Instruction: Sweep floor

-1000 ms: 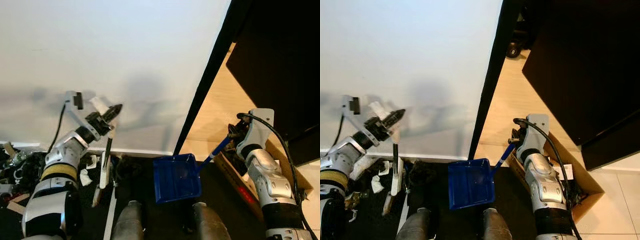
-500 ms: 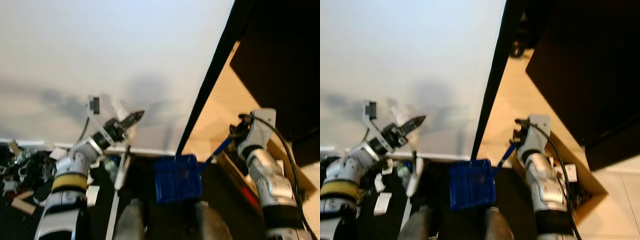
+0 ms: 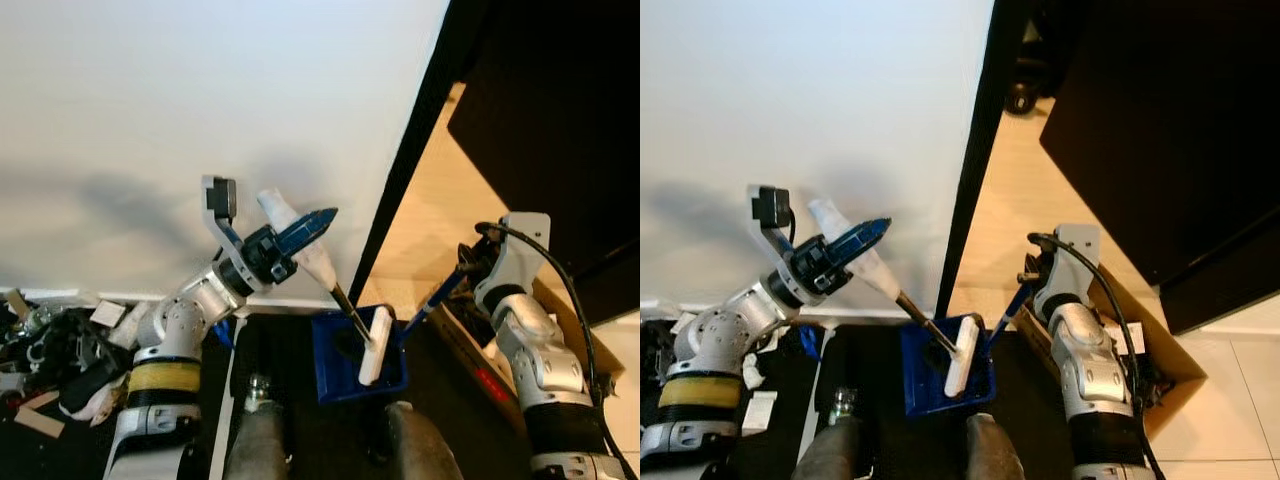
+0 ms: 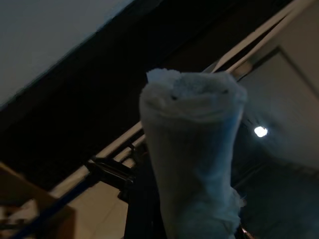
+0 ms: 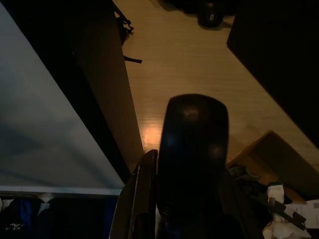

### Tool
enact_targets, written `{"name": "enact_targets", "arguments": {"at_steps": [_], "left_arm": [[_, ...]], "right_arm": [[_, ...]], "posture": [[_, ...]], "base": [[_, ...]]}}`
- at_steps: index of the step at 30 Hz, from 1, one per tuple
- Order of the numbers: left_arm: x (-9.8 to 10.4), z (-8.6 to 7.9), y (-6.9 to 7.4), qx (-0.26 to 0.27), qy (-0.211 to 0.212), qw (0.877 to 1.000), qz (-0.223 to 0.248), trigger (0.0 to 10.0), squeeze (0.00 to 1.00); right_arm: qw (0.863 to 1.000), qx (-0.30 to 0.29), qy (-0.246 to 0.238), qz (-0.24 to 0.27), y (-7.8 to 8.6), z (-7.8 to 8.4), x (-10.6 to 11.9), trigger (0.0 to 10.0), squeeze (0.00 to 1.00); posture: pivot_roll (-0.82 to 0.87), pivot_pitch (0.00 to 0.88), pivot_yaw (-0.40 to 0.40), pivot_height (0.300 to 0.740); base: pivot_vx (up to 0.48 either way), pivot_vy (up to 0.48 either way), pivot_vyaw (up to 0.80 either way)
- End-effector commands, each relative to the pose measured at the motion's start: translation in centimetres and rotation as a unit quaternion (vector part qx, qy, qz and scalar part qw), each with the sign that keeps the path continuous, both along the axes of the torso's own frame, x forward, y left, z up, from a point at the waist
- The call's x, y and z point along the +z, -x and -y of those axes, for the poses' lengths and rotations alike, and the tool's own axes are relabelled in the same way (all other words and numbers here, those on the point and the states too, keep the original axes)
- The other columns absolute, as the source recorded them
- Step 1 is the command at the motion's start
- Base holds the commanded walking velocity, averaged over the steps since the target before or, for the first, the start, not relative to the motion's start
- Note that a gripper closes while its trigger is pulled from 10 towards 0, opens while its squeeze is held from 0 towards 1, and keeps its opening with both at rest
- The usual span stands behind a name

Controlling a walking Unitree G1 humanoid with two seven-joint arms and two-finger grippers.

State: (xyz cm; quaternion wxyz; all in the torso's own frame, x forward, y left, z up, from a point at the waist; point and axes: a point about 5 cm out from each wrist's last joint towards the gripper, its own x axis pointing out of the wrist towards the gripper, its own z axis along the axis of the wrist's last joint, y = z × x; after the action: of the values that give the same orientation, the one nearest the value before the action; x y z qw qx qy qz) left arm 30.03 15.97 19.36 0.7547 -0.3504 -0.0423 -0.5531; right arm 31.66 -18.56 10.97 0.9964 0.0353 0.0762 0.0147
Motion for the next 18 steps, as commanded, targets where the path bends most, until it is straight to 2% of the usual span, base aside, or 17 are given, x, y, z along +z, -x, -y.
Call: {"name": "enact_targets", "arguments": {"at_steps": [1, 3, 4, 6, 7, 9, 10, 12, 13, 14, 17, 18], "left_arm": [[1.4, -0.9, 0.3, 0.009, 0.005, 0.999, 0.031, 10.0, 0.00], [2.9, -3.0, 0.5, 0.047, -0.027, 0.997, 0.059, 10.0, 0.00], [2.9, -3.0, 0.5, 0.047, -0.027, 0.997, 0.059, 10.0, 0.00], [3.6, -5.0, 1.3, 0.077, -0.074, 0.992, 0.070, 10.0, 0.00], [3.6, -5.0, 1.3, 0.077, -0.074, 0.992, 0.070, 10.0, 0.00], [3.4, -6.5, 2.3, 0.098, -0.110, 0.987, 0.061, 10.0, 0.00], [3.4, -6.5, 2.3, 0.098, -0.110, 0.987, 0.061, 10.0, 0.00], [2.7, -7.3, 3.3, 0.112, -0.133, 0.984, 0.040, 10.0, 0.00], [2.7, -7.3, 3.3, 0.112, -0.133, 0.984, 0.040, 10.0, 0.00], [1.9, -8.0, 4.2, 0.137, -0.146, 0.980, 0.017, 10.0, 0.00], [1.2, -8.6, 4.8, 0.167, -0.159, 0.973, 0.004, 10.0, 0.00], [0.1, -9.0, 5.2, 0.208, -0.179, 0.962, -0.015, 10.0, 0.00]], "right_arm": [[1.000, -0.006, -0.015, -0.001, 0.4, 0.2, -0.4, 10.0, 0.00], [1.000, -0.006, -0.016, -0.003, 0.5, 0.1, -0.6, 10.0, 0.00], [1.000, -0.006, -0.016, -0.003, 0.5, 0.1, -0.6, 10.0, 0.00], [1.000, -0.004, -0.016, -0.004, 0.5, 0.0, -0.7, 10.0, 0.00], [1.000, -0.004, -0.016, -0.004, 0.5, 0.0, -0.7, 10.0, 0.00], [1.000, 0.000, -0.017, -0.004, 0.5, -0.1, -0.7, 10.0, 0.00], [1.000, 0.000, -0.017, -0.004, 0.5, -0.1, -0.7, 10.0, 0.00], [1.000, 0.007, -0.017, -0.003, 0.4, -0.3, -0.8, 10.0, 0.00], [1.000, 0.007, -0.017, -0.003, 0.4, -0.3, -0.8, 10.0, 0.00], [1.000, 0.015, -0.019, -0.004, 0.4, -0.6, -0.8, 10.0, 0.00], [1.000, 0.021, -0.020, -0.004, 0.4, -0.8, -0.8, 10.0, 0.00], [1.000, 0.024, -0.020, -0.004, 0.4, -1.0, -0.8, 10.0, 0.00]], "posture": [[-0.01, 0.254, -0.044, 0.740], [0.00, 0.251, -0.044, 0.740], [0.00, 0.251, -0.044, 0.740], [0.01, 0.250, -0.041, 0.740], [0.01, 0.250, -0.041, 0.740], [0.02, 0.250, -0.038, 0.740], [0.02, 0.250, -0.038, 0.740], [0.03, 0.251, -0.036, 0.740], [0.03, 0.251, -0.036, 0.740], [0.04, 0.250, -0.036, 0.740], [0.04, 0.250, -0.034, 0.740], [0.04, 0.249, -0.033, 0.740]], "base": [[0.000, 0.000, 0.00], [0.000, 0.000, 0.00], [0.000, 0.000, 0.00], [0.000, 0.000, 0.00], [0.000, 0.000, 0.00], [0.000, 0.000, 0.00], [0.000, 0.000, 0.00], [0.000, 0.000, 0.00], [0.000, 0.000, 0.00], [0.000, 0.000, 0.00], [0.000, 0.000, 0.00], [0.000, 0.000, 0.00]]}}
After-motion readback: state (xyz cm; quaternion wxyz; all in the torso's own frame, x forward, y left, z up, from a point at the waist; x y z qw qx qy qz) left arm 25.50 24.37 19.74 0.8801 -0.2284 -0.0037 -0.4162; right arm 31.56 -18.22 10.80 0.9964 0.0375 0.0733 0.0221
